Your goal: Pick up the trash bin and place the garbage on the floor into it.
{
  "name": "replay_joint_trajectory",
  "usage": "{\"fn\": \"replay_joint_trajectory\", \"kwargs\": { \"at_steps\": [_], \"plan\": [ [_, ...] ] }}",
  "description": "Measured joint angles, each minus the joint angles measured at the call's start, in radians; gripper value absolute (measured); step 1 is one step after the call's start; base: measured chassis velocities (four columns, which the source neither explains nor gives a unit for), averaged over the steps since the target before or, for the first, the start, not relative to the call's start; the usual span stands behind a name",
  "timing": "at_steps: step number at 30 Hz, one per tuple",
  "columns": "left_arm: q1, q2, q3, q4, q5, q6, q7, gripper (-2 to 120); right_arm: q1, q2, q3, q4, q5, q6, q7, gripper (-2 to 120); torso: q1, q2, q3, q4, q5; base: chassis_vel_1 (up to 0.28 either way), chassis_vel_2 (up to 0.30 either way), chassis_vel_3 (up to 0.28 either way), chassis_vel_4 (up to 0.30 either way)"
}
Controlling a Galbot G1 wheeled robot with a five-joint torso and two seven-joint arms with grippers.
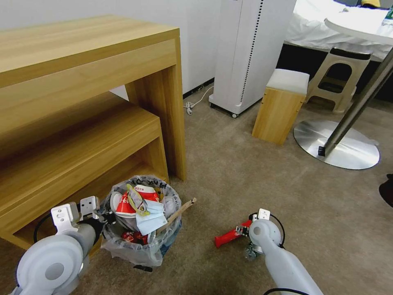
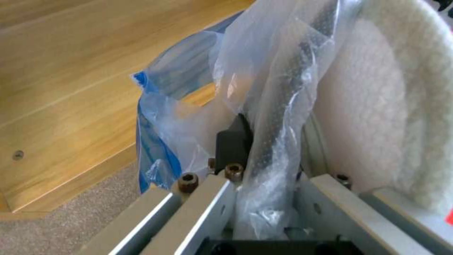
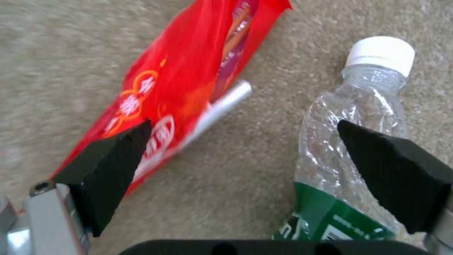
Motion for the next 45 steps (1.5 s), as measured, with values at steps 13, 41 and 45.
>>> {"fn": "replay_joint_trajectory", "kwargs": {
  "at_steps": [13,41,45],
  "plan": [
    [-0.001,-0.006,0.007,0.003,0.010,0.000,0.005,0,-0.016,-0.005,0.015,-0.006,-0.027,0.002,-0.005,100,0.000,0.000,0.000,-0.0002,0.0001,0.000,0.000,0.000,0.000],
    [-0.005,-0.012,0.016,0.008,0.026,-0.001,0.015,0,-0.162,-0.338,-0.079,0.159,-0.114,0.003,-0.062,100,0.000,0.000,0.000,-0.0002,0.0001,0.000,0.000,0.000,0.000],
    [0.001,-0.015,0.015,0.004,0.030,-0.001,0.015,0,-0.141,-0.341,-0.118,0.111,-0.149,0.003,-0.114,100,0.000,0.000,0.000,0.0000,0.0003,0.000,0.000,0.000,0.000]
  ]
}}
